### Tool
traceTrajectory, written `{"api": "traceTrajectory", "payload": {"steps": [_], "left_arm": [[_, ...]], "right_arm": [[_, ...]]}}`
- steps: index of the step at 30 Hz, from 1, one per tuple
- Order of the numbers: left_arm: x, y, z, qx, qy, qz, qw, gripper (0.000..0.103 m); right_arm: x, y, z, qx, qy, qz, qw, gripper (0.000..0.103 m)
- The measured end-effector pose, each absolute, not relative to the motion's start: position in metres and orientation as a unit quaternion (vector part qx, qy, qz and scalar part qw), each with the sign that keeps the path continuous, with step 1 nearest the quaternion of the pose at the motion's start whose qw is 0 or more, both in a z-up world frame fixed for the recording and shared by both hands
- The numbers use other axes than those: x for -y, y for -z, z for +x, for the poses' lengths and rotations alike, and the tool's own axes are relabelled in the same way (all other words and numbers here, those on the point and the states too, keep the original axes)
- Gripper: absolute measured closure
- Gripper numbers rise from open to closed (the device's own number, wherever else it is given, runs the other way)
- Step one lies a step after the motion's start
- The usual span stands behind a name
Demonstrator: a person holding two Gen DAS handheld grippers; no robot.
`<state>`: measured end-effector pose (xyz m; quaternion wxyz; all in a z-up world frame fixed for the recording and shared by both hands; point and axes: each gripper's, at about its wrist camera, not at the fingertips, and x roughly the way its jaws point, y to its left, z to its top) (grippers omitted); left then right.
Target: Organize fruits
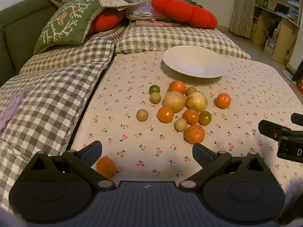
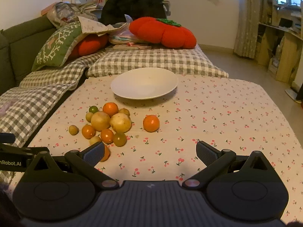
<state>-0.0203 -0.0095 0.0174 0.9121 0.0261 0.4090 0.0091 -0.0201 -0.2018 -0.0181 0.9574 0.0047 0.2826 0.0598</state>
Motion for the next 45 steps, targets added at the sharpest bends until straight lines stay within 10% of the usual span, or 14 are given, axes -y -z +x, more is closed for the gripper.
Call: {"api": "traceTrajectory", "payload": {"steps": [45], "left_arm": [[0.006, 0.005, -0.019, -0.423, 0.044, 0.010, 0.905, 0.006]], "right_arm": [[0.191, 0.033, -0.020, -0.306, -0.084, -0.013, 0.948, 0.000]]}}
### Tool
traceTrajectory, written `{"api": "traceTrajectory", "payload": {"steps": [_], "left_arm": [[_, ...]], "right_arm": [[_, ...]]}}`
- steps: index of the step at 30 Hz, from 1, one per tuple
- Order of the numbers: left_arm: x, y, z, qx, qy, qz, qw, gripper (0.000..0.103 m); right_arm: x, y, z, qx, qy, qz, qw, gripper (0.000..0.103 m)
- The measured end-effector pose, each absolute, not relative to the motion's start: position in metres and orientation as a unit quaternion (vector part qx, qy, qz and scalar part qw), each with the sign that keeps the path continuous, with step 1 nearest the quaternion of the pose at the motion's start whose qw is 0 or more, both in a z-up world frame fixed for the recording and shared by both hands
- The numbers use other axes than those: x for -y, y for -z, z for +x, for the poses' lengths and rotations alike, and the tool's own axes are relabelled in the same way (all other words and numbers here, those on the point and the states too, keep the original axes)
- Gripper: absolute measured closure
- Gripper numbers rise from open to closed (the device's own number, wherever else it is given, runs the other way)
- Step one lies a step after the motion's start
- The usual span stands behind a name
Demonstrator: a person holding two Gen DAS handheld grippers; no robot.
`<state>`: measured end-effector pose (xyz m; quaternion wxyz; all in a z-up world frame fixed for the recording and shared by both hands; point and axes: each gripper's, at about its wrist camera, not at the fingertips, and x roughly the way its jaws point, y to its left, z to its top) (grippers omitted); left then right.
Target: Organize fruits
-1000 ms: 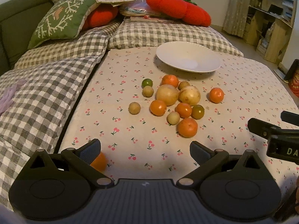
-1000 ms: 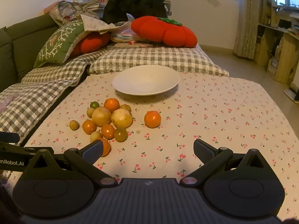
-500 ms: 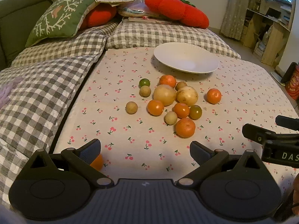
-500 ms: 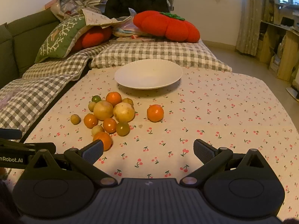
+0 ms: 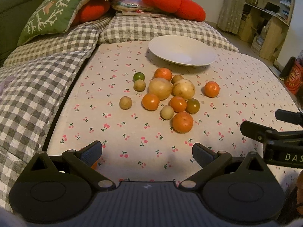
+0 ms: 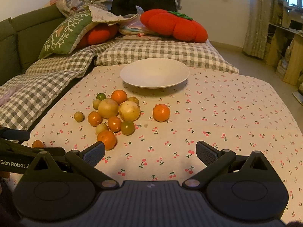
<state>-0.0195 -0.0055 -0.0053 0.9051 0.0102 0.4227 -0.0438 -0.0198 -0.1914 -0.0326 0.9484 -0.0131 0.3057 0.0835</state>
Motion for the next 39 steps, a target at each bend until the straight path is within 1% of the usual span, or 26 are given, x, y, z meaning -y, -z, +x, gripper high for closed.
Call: {"api": "traceTrajectory", "payload": {"steps": [10, 18, 24, 26, 28, 30, 34, 35, 36, 38, 39], "left_arm": [[0.006, 0.009, -0.015, -0.421, 0.046, 0.021, 0.905, 0.006], [0.004, 0.005, 0.005, -0.417, 0.049, 0.022, 0.907, 0.006], [-0.018, -0.007, 0.040, -0.408, 0.038, -0.012, 0.912, 0.006], [-0.029, -0.009, 0.052, -0.409, 0.029, -0.034, 0.911, 0.007], [-0.040, -0.011, 0.064, -0.409, 0.015, -0.063, 0.910, 0.007], [-0.046, -0.012, 0.077, -0.413, 0.014, -0.087, 0.907, 0.008], [-0.042, -0.012, 0.095, -0.407, 0.017, -0.099, 0.908, 0.010], [-0.037, -0.009, 0.099, -0.406, 0.024, -0.093, 0.909, 0.012], [-0.031, -0.005, 0.103, -0.409, 0.031, -0.084, 0.908, 0.020], [-0.024, 0.007, 0.111, -0.423, 0.045, -0.077, 0.902, 0.033], [-0.022, 0.012, 0.116, -0.432, 0.052, -0.081, 0.897, 0.037]], "right_arm": [[0.189, 0.033, -0.017, -0.308, -0.079, -0.025, 0.948, 0.001], [0.189, 0.021, 0.008, -0.330, -0.094, -0.001, 0.939, 0.002], [0.195, 0.010, 0.042, -0.348, -0.103, 0.044, 0.931, 0.008], [0.201, 0.007, 0.058, -0.358, -0.121, 0.069, 0.923, 0.014], [0.203, 0.007, 0.072, -0.370, -0.143, 0.096, 0.913, 0.024], [0.202, 0.007, 0.084, -0.377, -0.157, 0.104, 0.907, 0.029], [0.199, 0.015, 0.107, -0.392, -0.174, 0.110, 0.897, 0.030], [0.197, 0.017, 0.111, -0.397, -0.185, 0.113, 0.892, 0.032], [0.194, 0.021, 0.114, -0.402, -0.196, 0.111, 0.887, 0.035], [0.185, 0.028, 0.117, -0.412, -0.215, 0.097, 0.880, 0.039], [0.182, 0.030, 0.118, -0.415, -0.222, 0.088, 0.878, 0.042]]}}
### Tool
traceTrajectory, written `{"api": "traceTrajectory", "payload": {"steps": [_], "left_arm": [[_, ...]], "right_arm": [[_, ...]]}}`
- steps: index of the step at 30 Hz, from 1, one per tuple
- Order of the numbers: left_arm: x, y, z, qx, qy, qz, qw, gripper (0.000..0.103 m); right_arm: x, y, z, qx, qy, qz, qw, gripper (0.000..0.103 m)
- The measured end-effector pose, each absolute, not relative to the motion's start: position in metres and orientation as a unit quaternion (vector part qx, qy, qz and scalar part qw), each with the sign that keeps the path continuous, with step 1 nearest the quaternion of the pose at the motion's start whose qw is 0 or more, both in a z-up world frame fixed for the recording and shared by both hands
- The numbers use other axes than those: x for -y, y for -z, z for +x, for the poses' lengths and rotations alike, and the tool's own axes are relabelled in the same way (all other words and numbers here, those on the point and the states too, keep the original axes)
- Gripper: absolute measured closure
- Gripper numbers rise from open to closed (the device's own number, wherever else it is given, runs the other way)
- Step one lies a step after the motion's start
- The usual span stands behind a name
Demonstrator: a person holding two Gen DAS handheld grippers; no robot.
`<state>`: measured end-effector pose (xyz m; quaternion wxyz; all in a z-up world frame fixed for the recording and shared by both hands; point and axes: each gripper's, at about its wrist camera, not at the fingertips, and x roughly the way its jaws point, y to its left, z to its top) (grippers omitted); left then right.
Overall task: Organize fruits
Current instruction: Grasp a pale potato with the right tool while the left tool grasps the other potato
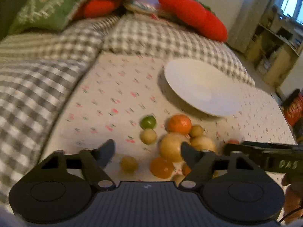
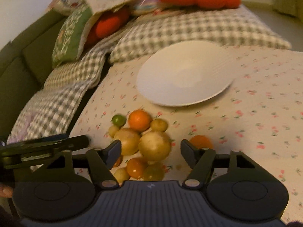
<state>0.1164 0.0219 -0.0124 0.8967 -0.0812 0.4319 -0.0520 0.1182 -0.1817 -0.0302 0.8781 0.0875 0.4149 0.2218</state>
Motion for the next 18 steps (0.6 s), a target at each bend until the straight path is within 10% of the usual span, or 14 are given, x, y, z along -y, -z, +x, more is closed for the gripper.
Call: {"api": "traceTrajectory", "payload": {"steps": [18], "left_arm": [[-0.009, 0.053, 0.162, -0.478, 0.109, -0.141, 0.860, 0.038]], "right_arm": [[0.140, 0.057, 0.141, -0.424, -0.227, -0.078, 0.873, 0.051]]}}
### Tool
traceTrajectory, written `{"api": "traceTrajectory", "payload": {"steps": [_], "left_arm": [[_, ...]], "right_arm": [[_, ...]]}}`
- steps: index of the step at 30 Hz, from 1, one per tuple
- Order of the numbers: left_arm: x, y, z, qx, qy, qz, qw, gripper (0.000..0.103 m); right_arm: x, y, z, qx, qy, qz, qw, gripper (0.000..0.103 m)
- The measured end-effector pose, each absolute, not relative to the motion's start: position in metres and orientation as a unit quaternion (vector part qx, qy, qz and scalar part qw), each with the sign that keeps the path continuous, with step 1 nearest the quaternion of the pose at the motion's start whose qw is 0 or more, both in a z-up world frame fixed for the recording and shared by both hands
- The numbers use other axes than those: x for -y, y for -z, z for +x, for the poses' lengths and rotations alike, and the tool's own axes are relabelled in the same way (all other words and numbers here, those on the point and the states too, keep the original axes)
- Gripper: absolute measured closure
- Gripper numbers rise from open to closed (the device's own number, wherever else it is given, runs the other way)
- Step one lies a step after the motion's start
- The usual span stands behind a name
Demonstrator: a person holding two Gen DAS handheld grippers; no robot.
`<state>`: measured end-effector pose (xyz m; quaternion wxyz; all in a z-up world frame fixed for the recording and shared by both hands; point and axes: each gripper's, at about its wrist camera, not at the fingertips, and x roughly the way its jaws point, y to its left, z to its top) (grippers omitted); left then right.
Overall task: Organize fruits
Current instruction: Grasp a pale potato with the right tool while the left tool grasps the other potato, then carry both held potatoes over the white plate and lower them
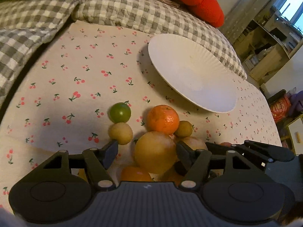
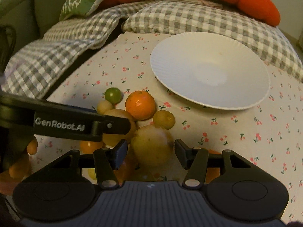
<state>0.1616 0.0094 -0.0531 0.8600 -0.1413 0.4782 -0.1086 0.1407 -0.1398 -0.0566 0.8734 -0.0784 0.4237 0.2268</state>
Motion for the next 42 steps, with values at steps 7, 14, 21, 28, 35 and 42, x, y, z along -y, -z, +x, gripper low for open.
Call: {"api": "traceTrajectory", "payload": {"steps": [7, 14, 21, 28, 35, 42], "left_arm": [[-0.005, 0.057, 0.166, -0.479, 0.109, -0.132, 0.861, 0.038], [-0.009, 0.051, 0.161, -0.468, 0.111, -0.128, 0.867, 0.039], [-0.002, 0.057, 0.164, -0.471, 0.115, -0.116, 0.867, 0.033], [0.001, 0.059, 0.165, -0.466, 0.115, -0.108, 0.871, 0.030], [0.013, 0.061, 0.162, -0.451, 0.107, -0.057, 0.884, 0.037], [0.017, 0.060, 0.160, -0.445, 0.130, -0.049, 0.885, 0.059]], "right_arm": [[0.139, 0.060, 0.144, -0.420, -0.215, -0.088, 0.877, 0.058], [0.143, 0.051, 0.142, -0.417, -0.200, -0.091, 0.882, 0.059], [0.157, 0.042, 0.142, -0.415, -0.173, -0.085, 0.889, 0.059], [0.156, 0.037, 0.134, -0.401, -0.164, -0.114, 0.894, 0.059], [0.163, 0.025, 0.124, -0.378, -0.170, -0.118, 0.902, 0.059], [0.165, 0.022, 0.121, -0.368, -0.174, -0.112, 0.907, 0.059]]}}
